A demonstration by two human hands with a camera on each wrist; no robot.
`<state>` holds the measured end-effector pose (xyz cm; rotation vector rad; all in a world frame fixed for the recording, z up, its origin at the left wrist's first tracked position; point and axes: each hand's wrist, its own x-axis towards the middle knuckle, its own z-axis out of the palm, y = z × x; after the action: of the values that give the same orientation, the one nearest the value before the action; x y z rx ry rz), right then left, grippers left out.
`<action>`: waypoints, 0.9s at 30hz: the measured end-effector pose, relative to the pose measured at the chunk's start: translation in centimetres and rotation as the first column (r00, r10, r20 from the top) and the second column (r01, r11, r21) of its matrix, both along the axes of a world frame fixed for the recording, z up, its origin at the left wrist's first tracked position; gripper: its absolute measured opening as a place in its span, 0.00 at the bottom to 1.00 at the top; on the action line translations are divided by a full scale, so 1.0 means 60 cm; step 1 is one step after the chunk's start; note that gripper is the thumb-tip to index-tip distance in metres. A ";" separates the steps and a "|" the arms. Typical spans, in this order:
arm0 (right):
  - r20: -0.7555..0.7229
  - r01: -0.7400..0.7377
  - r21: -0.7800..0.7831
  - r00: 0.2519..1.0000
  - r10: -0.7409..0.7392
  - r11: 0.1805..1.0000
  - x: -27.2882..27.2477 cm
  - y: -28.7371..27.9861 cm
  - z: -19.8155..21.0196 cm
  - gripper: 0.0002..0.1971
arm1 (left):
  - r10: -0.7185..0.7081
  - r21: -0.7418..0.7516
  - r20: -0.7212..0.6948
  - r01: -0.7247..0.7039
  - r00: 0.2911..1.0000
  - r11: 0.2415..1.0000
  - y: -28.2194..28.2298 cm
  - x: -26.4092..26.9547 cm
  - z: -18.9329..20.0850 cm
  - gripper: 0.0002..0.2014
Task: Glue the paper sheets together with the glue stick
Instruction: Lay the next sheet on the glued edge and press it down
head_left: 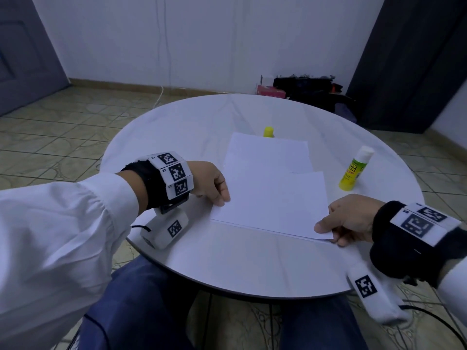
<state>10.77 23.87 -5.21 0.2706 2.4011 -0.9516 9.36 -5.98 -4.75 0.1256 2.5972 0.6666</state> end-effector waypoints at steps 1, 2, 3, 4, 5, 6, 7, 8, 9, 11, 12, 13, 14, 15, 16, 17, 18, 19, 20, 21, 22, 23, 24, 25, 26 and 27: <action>0.003 0.001 0.001 1.000 -0.001 1.000 0.000 -0.001 0.001 0.11 | 0.002 -0.004 0.002 -0.002 1.000 1.000 -0.001 0.000 0.001 0.08; 0.005 0.000 0.003 1.000 0.000 1.000 0.000 -0.001 0.001 0.10 | 0.003 -0.007 0.008 -0.003 1.000 1.000 -0.001 0.001 0.002 0.08; 0.007 0.000 0.002 1.000 0.000 1.000 0.001 -0.002 0.002 0.10 | 0.004 -0.008 0.014 -0.004 1.000 1.000 -0.001 0.001 0.002 0.08; 0.007 0.001 0.001 1.000 -0.001 1.000 0.001 -0.002 0.002 0.10 | 0.006 -0.007 0.019 -0.006 1.000 1.000 -0.002 0.002 0.002 0.09; 0.008 0.000 0.000 1.000 0.000 1.000 0.001 -0.002 0.001 0.10 | 0.007 -0.005 0.022 -0.007 1.000 1.000 -0.002 0.002 0.002 0.09; 0.008 -0.002 0.000 1.000 0.002 1.000 0.001 -0.002 0.002 0.09 | 0.008 -0.002 0.025 -0.008 1.000 1.000 -0.002 0.003 0.002 0.09; 0.008 -0.002 0.001 1.000 0.002 1.000 0.001 -0.002 0.001 0.09 | 0.009 0.000 0.027 -0.009 1.000 1.000 -0.002 0.003 0.002 0.09; 0.007 -0.001 0.001 1.000 0.001 1.000 0.001 -0.002 0.002 0.09 | 0.010 0.001 0.030 -0.010 0.999 1.000 -0.002 0.003 0.002 0.09; 0.007 -0.002 0.001 1.000 0.002 1.000 0.001 -0.002 0.002 0.09 | 0.009 0.001 0.034 -0.009 0.999 1.000 -0.002 0.004 0.002 0.10; 0.009 -0.005 0.002 1.000 0.005 1.000 0.001 -0.002 0.002 0.09 | 0.001 -0.001 0.040 -0.001 0.999 1.000 -0.002 0.006 0.002 0.10; 0.008 -0.004 0.002 1.000 0.004 1.000 0.001 -0.001 0.002 0.10 | -0.002 -0.003 0.042 0.002 0.999 1.000 -0.002 0.007 0.002 0.10; 0.007 -0.001 -0.001 1.000 0.001 1.000 0.001 -0.001 0.001 0.10 | -0.004 -0.007 0.041 0.005 0.999 1.000 -0.002 0.007 0.002 0.10; 0.006 0.000 -0.002 1.000 0.000 1.000 0.000 0.000 0.001 0.11 | -0.005 -0.013 0.037 0.006 0.999 1.000 -0.002 0.008 0.002 0.10; 0.005 -0.002 -0.001 1.000 0.002 1.000 0.000 0.000 0.000 0.11 | -0.005 -0.017 0.034 0.006 0.999 1.000 -0.001 0.009 0.003 0.10; 0.006 -0.004 0.003 1.000 0.004 1.000 0.000 0.000 -0.001 0.12 | -0.004 -0.018 0.033 0.004 0.999 1.000 -0.001 0.009 0.003 0.10; 0.005 -0.004 0.006 1.000 0.004 1.000 -0.001 0.001 -0.002 0.12 | -0.005 -0.017 0.032 0.005 0.999 1.000 -0.001 0.009 0.003 0.10; 0.005 -0.007 0.009 1.000 0.007 1.000 -0.001 0.001 -0.003 0.13 | -0.005 -0.018 0.033 0.006 0.999 1.000 -0.001 0.009 0.004 0.10; 0.006 -0.011 0.010 1.000 0.011 1.000 -0.001 0.001 -0.004 0.13 | -0.005 -0.018 0.033 0.006 0.999 1.000 -0.001 0.009 0.004 0.10; 0.008 -0.012 0.009 1.000 0.012 1.000 -0.001 0.001 -0.004 0.13 | -0.003 -0.019 0.033 0.004 0.999 1.000 -0.001 0.009 0.004 0.10; 0.008 -0.012 0.006 1.000 0.012 1.000 -0.002 0.002 -0.005 0.13 | -0.002 -0.021 0.031 0.003 1.000 1.000 -0.001 0.009 0.004 0.10; 0.010 -0.011 0.005 1.000 0.011 1.000 -0.002 0.002 -0.004 0.13 | -0.002 -0.027 0.028 0.002 1.000 1.000 -0.001 0.009 0.004 0.10; 0.012 -0.011 0.004 1.000 0.011 1.000 -0.003 0.002 -0.004 0.14 | -0.003 -0.032 0.025 0.004 1.000 0.999 -0.001 0.009 0.004 0.10; 0.014 -0.012 0.007 1.000 0.012 1.000 -0.004 0.002 -0.004 0.14 | -0.003 -0.036 0.023 0.004 1.000 0.999 -0.001 0.010 0.004 0.10; 0.015 -0.015 0.009 1.000 0.015 1.000 -0.005 0.002 -0.003 0.14 | -0.004 -0.036 0.021 0.005 1.000 0.999 0.000 0.010 0.005 0.10; 0.015 -0.017 0.010 1.000 0.016 1.000 -0.005 0.002 -0.003 0.14 | -0.005 -0.036 0.021 0.006 1.000 0.999 0.000 0.011 0.005 0.10; 0.013 -0.016 0.009 1.000 0.016 1.000 -0.005 0.002 -0.004 0.14 | -0.007 -0.036 0.020 0.008 1.000 0.999 0.001 0.011 0.005 0.10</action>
<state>10.44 23.98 -5.43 0.2594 2.3928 -0.9289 10.04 -5.95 -4.44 0.1168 2.5869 0.6154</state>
